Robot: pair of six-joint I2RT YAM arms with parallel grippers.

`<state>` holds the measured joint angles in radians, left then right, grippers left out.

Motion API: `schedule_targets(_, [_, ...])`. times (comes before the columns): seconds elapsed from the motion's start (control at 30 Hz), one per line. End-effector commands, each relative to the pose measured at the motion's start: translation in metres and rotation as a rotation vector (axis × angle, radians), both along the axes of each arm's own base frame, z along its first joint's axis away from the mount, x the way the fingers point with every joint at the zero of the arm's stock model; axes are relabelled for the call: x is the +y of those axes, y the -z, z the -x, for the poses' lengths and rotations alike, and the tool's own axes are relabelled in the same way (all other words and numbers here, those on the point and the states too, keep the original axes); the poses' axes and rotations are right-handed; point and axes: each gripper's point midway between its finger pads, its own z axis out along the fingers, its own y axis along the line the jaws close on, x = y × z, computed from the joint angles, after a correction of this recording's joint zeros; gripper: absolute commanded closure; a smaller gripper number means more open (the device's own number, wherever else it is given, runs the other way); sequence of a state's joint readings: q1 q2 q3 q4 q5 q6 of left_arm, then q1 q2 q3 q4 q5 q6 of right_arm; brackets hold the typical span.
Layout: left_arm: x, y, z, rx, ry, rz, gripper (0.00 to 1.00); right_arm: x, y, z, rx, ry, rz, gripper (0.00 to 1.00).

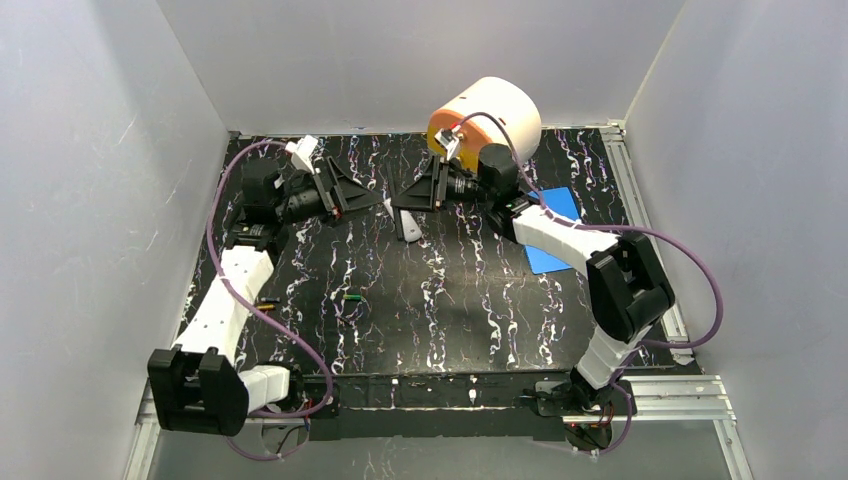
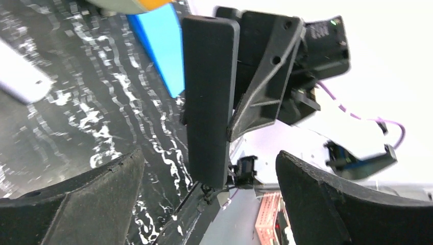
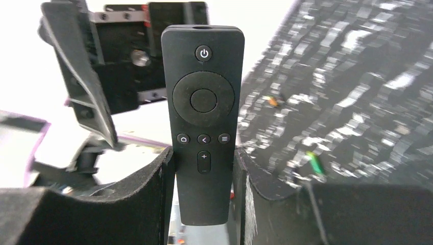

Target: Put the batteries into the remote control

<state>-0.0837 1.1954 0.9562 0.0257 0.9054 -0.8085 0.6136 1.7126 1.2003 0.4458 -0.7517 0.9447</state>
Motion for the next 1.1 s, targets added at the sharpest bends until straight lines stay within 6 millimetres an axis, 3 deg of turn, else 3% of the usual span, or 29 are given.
schedule_targets(0.0, [-0.020,-0.053,0.028,-0.152,0.136,0.051,0.01,0.001,-0.082,0.037,0.025,-0.219,-0.302,0.75])
schedule_targets(0.13, [-0.021,-0.065,0.020,-0.149,0.105,0.080,0.02,0.002,-0.092,0.054,0.024,-0.303,-0.336,0.74])
schedule_targets(0.3, [-0.029,-0.083,0.013,-0.148,0.115,0.185,0.10,0.005,-0.089,0.068,0.027,-0.355,-0.336,0.74])
schedule_targets(0.43, [-0.031,-0.067,0.006,-0.091,0.088,0.187,0.20,0.007,-0.093,0.069,0.023,-0.373,-0.345,0.74])
schedule_targets(0.53, [-0.031,-0.058,-0.002,-0.031,0.060,0.200,0.37,0.010,-0.092,0.068,0.032,-0.382,-0.335,0.73])
schedule_targets(0.67, [-0.031,-0.063,-0.004,-0.043,0.055,0.202,0.59,0.013,-0.081,0.064,0.069,-0.373,-0.310,0.73])
schedule_targets(0.73, [-0.032,-0.065,-0.003,-0.049,0.064,0.201,0.75,0.015,-0.076,0.061,0.090,-0.361,-0.294,0.71])
schedule_targets(0.83, [-0.033,-0.066,-0.001,-0.041,0.077,0.207,1.00,0.017,-0.066,0.052,0.098,-0.311,-0.254,0.62])
schedule_targets(0.97, [-0.029,-0.070,-0.002,-0.058,0.039,0.204,1.00,0.010,-0.062,0.037,-0.001,-0.207,-0.214,0.30])
schedule_targets(1.07, [-0.024,-0.063,-0.011,-0.041,-0.035,0.167,1.00,0.004,-0.064,0.030,-0.140,-0.129,-0.141,0.20])
